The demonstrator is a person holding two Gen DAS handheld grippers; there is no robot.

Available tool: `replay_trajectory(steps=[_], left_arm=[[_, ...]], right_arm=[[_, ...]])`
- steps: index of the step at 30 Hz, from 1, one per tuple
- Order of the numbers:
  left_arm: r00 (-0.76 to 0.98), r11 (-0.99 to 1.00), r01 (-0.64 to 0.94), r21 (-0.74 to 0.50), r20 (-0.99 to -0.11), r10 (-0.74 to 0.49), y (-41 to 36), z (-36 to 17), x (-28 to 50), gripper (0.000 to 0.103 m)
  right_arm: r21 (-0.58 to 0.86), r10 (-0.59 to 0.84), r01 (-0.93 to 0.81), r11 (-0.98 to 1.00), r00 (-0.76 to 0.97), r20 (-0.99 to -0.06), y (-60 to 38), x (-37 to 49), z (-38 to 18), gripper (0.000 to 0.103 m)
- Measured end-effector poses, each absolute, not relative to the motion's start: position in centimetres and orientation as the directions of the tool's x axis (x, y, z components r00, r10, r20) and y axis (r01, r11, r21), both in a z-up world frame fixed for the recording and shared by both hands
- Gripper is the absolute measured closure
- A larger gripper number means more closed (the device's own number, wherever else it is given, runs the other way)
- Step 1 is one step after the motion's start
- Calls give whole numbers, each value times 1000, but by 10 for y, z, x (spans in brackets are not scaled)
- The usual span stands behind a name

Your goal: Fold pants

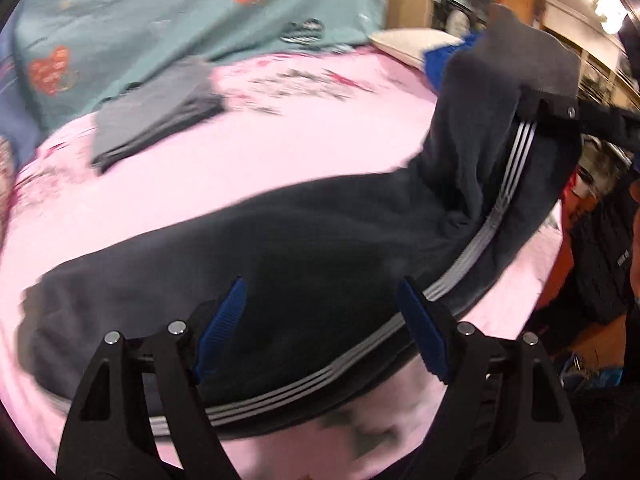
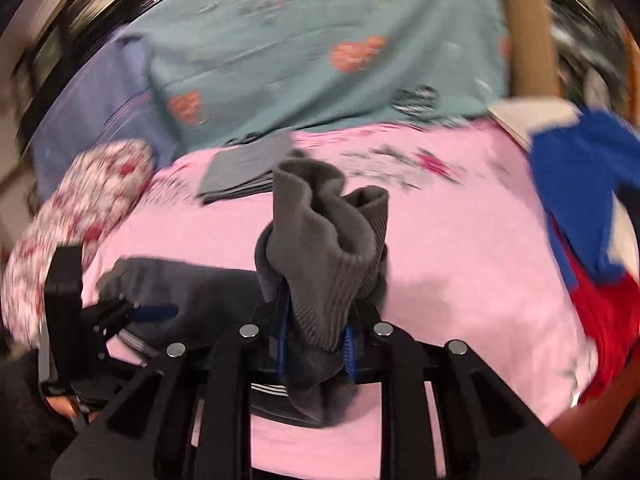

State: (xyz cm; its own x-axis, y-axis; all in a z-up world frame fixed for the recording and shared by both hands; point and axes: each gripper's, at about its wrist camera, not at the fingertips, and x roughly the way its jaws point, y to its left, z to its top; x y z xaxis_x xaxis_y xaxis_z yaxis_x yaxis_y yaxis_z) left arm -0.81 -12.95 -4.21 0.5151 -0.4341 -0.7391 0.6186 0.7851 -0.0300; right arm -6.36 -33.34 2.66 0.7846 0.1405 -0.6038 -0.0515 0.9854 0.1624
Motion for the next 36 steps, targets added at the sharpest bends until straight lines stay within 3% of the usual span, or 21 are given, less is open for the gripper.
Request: replay_trajectory(steps=[7,9,11,14,17,22,27,31,34,35,36], left_arm=[[599,910,414,-15,-749,-284,-32,-47,4,23],[589,926,377,-26,-765,-262,-14,-55,7,23],[579,933,358,-33,-776,-250,-3,-62,10,23],[581,926,376,-37,-769,-267,-4,-60,9,23],[593,910,413,-41,-746,-303,-13,-51,5,23],[601,872,488,-37,-710,-366,-47,-37,-9,23],[617,868,497,16,-710,-340,-75,-49,-6,19],[554,884,467,-31,-769,-319,-76,-82,13,18],[560,883,468,-29,-763,-322,-75,-84,13,18],[559,883,468,-34,-762,-325,-75,-84,14,18],[559,883,467,-35,-762,-326,-74,-84,15,18]], right_arm=[[73,259,-310,948,620,-740,-197,-1,-40,81],[89,277,-341,936,554,-785,-182,6,-71,67],[128,342,-388,913,556,-757,-180,-5,-70,48],[267,483,-441,857,507,-714,-194,-14,-47,47],[316,545,-463,828,532,-648,-216,-30,-13,47],[157,379,-374,914,647,-661,-239,-21,16,47],[-28,284,-473,881,575,-768,-200,-11,-18,47],[-70,218,-503,862,492,-843,-191,3,-54,52],[-32,225,-498,866,447,-866,-197,10,-65,73],[10,250,-487,873,431,-867,-204,13,-62,84],[43,274,-469,882,437,-857,-209,14,-58,85]])
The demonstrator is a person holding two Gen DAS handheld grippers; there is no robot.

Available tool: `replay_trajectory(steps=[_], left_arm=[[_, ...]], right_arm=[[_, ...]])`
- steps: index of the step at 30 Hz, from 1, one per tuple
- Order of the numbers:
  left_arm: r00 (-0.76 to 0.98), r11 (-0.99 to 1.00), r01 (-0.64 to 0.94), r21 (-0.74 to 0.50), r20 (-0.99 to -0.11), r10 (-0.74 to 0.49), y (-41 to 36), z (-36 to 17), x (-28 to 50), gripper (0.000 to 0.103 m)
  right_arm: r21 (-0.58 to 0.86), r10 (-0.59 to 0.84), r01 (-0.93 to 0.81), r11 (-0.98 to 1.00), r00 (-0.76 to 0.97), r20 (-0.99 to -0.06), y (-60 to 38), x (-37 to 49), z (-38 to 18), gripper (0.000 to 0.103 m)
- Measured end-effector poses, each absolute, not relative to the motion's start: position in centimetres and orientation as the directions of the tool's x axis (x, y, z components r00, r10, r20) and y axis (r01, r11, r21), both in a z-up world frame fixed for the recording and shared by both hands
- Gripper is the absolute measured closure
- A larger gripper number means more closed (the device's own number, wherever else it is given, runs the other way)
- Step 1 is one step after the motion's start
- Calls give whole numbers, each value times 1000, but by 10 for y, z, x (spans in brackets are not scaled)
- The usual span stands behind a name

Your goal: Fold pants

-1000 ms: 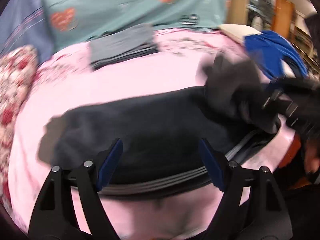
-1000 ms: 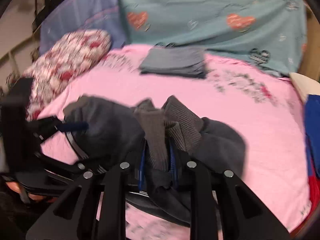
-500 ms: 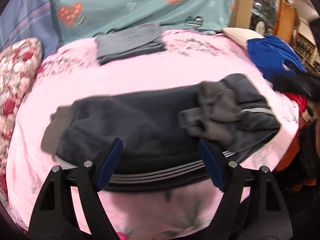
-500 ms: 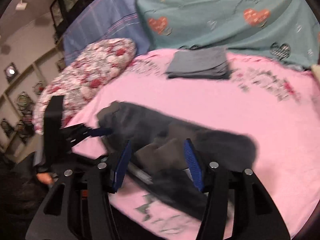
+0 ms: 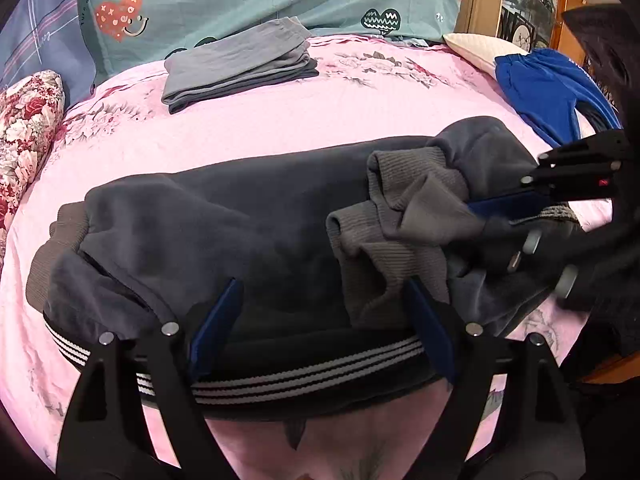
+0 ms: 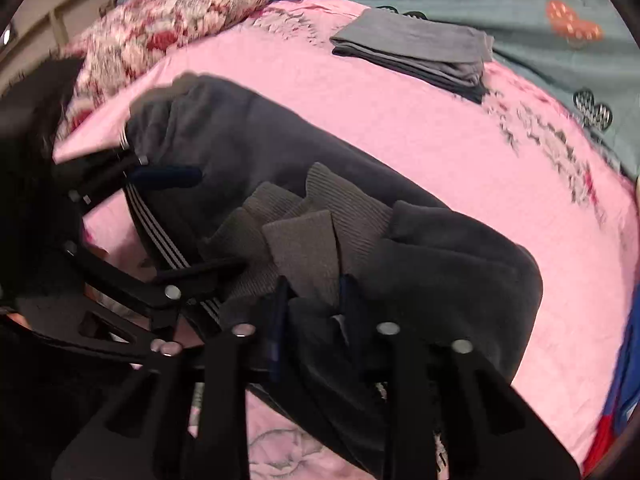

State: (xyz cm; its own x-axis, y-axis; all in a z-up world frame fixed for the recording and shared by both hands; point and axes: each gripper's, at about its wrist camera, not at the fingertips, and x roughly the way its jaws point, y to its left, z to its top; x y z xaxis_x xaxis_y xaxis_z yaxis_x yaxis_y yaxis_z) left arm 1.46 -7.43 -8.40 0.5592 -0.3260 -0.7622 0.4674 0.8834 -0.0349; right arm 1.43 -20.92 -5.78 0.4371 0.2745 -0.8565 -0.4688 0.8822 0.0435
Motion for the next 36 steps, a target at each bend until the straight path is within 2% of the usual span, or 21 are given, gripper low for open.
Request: replay_trajectory(steps=[5,8,10,13,17,20,21,23,24,28,31,34,36], left_arm=[[563,884,465,-42,-757,-332,-73,-84,14,18],[566,887,460,-46,-754,-333,-69,-83,13,18],[568,888,456,-53,-751,-336,-67,-84,13,18],[574,891,451,-45,-751,-328,-61,-83,8,18],[592,895,445,-31,-739,-321,-42,-71,-4,19],[629,901,433,-41,-702,-334,-34,-51,-3,19],[638,902,430,-44,-692,-338,-35,-46,-1,19],[641,899,433,-65,-679,-358,-45,-39,9,19],[636,893,445,-70,-677,-370,-55,-39,15,19],[614,892,450,36,-738,-280,-83,-71,29,18],[586,895,446,13,-760,-281,-77,-83,34,18],[596,897,441,23,-755,-274,-77,-82,34,18],[600,897,442,30,-753,-270,-79,-82,33,18]], right_arm=[[239,458,-456,857,464,-758,-240,7,-17,86],[269,530,-531,804,432,-730,-228,-2,-3,86],[289,552,-567,771,370,-748,-215,-3,-11,86],[296,501,-549,782,270,-823,-201,7,-50,85],[379,563,-532,757,237,-792,-216,12,-68,85],[303,551,-610,732,269,-790,-211,-4,-68,76],[270,547,-637,722,286,-787,-208,-11,-67,70],[235,546,-662,712,311,-778,-205,-17,-65,63],[214,542,-670,711,328,-774,-204,-21,-65,54],[134,508,-685,716,380,-773,-214,-37,-57,50],[185,527,-614,767,439,-728,-254,-41,-35,50],[183,399,-408,895,547,-736,-302,-22,-24,50],[225,371,-317,921,546,-751,-322,-10,-32,36]])
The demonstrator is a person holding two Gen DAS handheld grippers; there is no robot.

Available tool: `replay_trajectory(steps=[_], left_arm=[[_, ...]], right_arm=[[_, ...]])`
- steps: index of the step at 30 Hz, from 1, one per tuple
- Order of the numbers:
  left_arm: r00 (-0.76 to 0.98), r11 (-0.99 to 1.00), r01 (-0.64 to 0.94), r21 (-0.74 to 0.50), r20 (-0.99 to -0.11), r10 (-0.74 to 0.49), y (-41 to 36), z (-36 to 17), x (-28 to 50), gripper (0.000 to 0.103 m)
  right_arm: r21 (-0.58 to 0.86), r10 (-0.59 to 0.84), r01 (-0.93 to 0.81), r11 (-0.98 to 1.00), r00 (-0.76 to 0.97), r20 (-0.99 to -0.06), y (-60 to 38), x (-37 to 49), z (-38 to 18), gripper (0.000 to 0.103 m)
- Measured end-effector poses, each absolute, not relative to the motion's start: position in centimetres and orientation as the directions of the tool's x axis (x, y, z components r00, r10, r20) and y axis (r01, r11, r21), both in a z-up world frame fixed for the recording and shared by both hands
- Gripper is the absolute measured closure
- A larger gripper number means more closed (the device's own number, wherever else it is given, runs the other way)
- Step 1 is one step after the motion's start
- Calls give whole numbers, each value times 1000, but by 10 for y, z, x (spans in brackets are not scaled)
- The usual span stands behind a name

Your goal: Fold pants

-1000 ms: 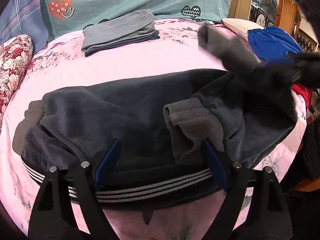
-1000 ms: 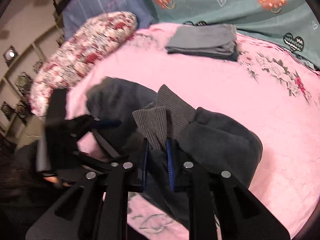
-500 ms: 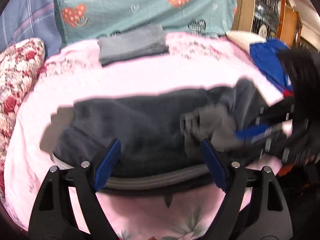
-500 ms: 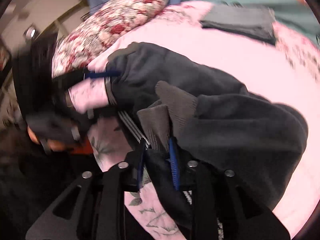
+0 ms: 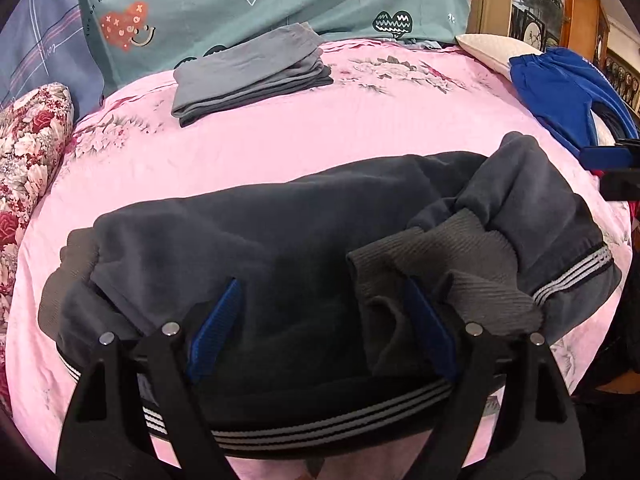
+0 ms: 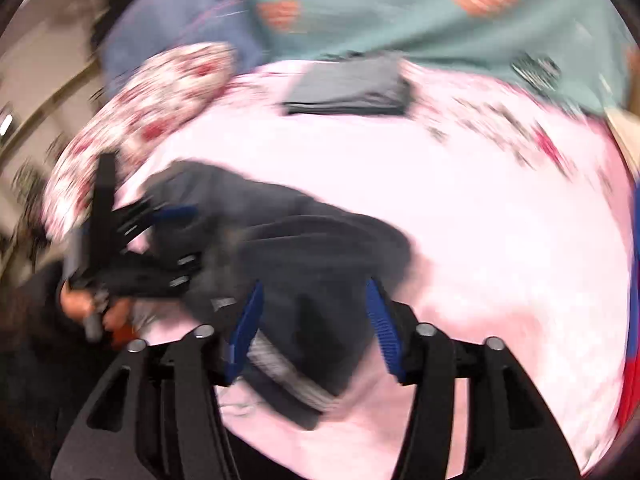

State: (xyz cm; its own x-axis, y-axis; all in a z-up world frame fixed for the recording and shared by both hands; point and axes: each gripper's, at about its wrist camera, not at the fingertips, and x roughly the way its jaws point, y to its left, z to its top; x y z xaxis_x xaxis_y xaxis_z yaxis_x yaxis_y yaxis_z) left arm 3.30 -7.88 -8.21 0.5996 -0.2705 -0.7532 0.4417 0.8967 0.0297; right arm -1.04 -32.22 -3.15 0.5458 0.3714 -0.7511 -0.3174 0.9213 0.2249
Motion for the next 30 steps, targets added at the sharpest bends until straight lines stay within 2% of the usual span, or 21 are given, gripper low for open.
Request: replay_trajectory(steps=[2,5,6,8,9,12,15,16,17,19,21,24,25,27,30], left_arm=[[595,898,439,17,-754,-277,-77,-83,35,18],[594,900,436,12,-755,-278,-77,-85,35,18],[596,899,437,16,-754,-276,-78,-85,34,19],[598,899,438,23,-754,-272,-83,-83,36,20],[595,898,440,18,-755,-276,-85,-81,38,21],[606,892,451,19,-740,-290,-95,-68,43,21],[609,886,462,37,-740,-286,-104,-72,47,19],[588,886,463,22,-756,-289,-104,-81,50,18],[579,887,463,4,-759,-299,-102,-85,51,18],[592,895,446,-11,-746,-304,-92,-80,49,18],[606,902,432,-12,-736,-300,-81,-72,45,18],[632,911,411,-18,-714,-299,-54,-57,35,18],[647,919,395,-14,-706,-288,-44,-52,32,18],[659,931,365,-20,-701,-273,-27,-47,28,18],[673,944,327,-30,-694,-255,-9,-43,22,18]], right_arm=[[265,368,-264,927,515,-774,-328,1,-48,33],[317,392,-238,918,422,-818,-316,17,-82,35],[348,410,-221,911,415,-812,-320,18,-87,54],[423,466,-198,884,424,-776,-331,17,-85,67],[424,466,-198,884,447,-763,-334,16,-79,71],[349,431,-253,902,515,-741,-327,8,-52,73],[264,348,-234,936,499,-793,-323,14,-61,70],[241,313,-209,948,461,-831,-323,18,-78,67],[225,291,-195,954,448,-845,-323,19,-90,59],[220,288,-193,956,490,-823,-326,11,-83,55],[134,229,-204,970,567,-791,-323,-4,-56,51],[26,245,-324,946,659,-711,-294,-32,-17,41],[-10,270,-385,923,664,-697,-278,-40,-9,41],[-91,289,-489,867,644,-708,-242,-46,-8,39],[-177,241,-550,816,603,-761,-201,-36,-32,39]])
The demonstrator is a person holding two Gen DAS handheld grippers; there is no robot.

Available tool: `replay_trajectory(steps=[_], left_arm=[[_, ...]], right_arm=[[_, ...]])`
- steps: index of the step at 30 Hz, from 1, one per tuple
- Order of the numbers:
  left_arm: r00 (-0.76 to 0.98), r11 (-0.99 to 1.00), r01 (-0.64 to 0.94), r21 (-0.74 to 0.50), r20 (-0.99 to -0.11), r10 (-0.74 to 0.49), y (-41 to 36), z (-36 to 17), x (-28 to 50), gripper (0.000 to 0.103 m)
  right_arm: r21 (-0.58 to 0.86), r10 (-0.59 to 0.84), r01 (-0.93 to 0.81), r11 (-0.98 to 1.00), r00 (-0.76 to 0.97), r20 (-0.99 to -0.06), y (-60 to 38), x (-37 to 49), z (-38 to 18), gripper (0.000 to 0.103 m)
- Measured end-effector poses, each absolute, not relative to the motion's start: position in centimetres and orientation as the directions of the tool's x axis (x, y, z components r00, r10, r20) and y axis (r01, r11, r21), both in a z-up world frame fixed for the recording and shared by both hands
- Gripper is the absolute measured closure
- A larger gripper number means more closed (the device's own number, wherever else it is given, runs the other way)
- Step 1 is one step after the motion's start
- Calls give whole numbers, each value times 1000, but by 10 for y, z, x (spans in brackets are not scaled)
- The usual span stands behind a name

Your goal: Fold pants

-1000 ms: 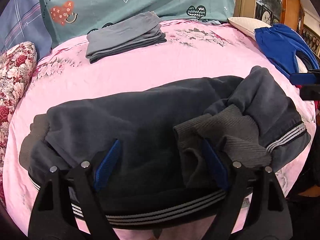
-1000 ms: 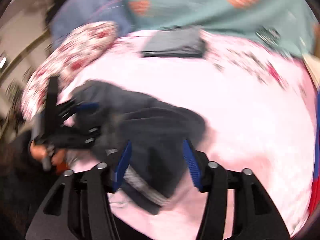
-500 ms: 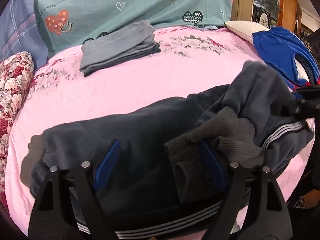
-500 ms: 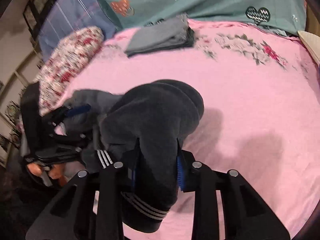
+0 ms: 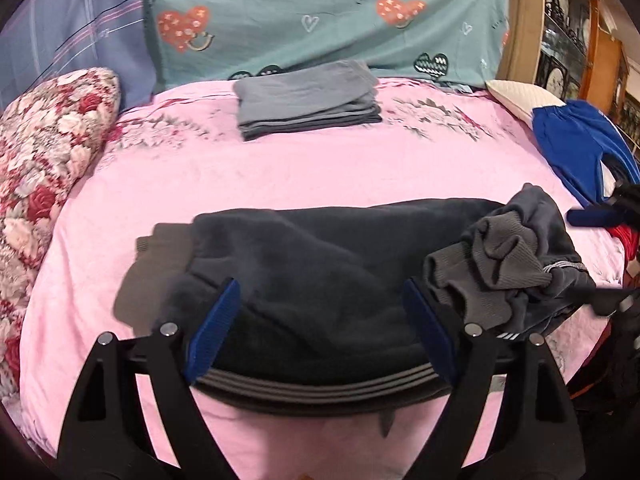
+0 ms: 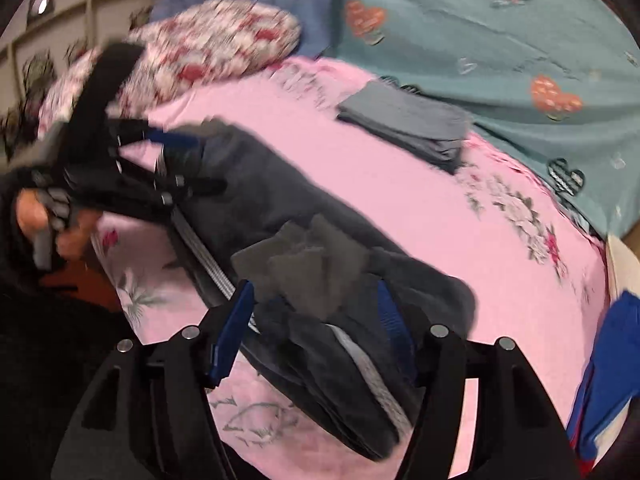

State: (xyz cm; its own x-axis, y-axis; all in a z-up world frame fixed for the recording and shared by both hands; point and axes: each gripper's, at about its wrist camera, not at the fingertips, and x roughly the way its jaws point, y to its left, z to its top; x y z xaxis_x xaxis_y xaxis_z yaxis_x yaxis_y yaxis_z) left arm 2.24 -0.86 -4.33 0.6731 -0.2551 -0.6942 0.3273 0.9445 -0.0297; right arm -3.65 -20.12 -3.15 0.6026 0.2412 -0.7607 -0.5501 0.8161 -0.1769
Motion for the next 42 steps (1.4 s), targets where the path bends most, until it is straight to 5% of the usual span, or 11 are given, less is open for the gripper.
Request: replay_trajectory(steps=[1,3,5,11,16,21,28,33,34,36,42], left_arm=[[673,946,321,-35,-695,-254,-5,-44,21,18],[671,949,313,-40,-698,-251,1,-45,19,18],[668,950,308,-44,-701,-249,5,-47,19,18],[687,954,293,-66,-679,-258,17,-41,16,18],[684,957,280,-72,-685,-252,23,-45,16,18],[672,958,279,-71,-698,-247,24,-51,15,18],[669,952,295,-81,-695,-266,17,-51,13,18],[667,952,294,-83,-696,-266,17,-52,14,18],[667,953,292,-83,-696,-265,17,-52,14,18],[666,953,292,-83,-697,-265,16,-52,14,18],[663,946,315,-80,-694,-280,10,-50,13,18]], right_arm=[[-211,201,-549,809,594,-779,-190,-30,-42,40],[-202,146,-561,803,514,-845,-178,-14,-66,85],[-147,150,-534,833,473,-868,-179,-1,-69,87],[42,376,-564,825,490,-787,-194,0,-13,87],[-95,267,-637,765,447,-854,-154,-4,-64,84],[-211,230,-658,723,517,-824,-145,-13,-64,52],[-316,93,-604,732,547,-832,-143,-7,-80,57],[-459,3,-622,634,596,-803,-127,-16,-93,51],[-451,6,-622,640,591,-807,-128,-14,-94,52],[-394,24,-600,696,569,-822,-136,-3,-88,72],[-228,149,-487,843,619,-771,-177,3,-41,79]])
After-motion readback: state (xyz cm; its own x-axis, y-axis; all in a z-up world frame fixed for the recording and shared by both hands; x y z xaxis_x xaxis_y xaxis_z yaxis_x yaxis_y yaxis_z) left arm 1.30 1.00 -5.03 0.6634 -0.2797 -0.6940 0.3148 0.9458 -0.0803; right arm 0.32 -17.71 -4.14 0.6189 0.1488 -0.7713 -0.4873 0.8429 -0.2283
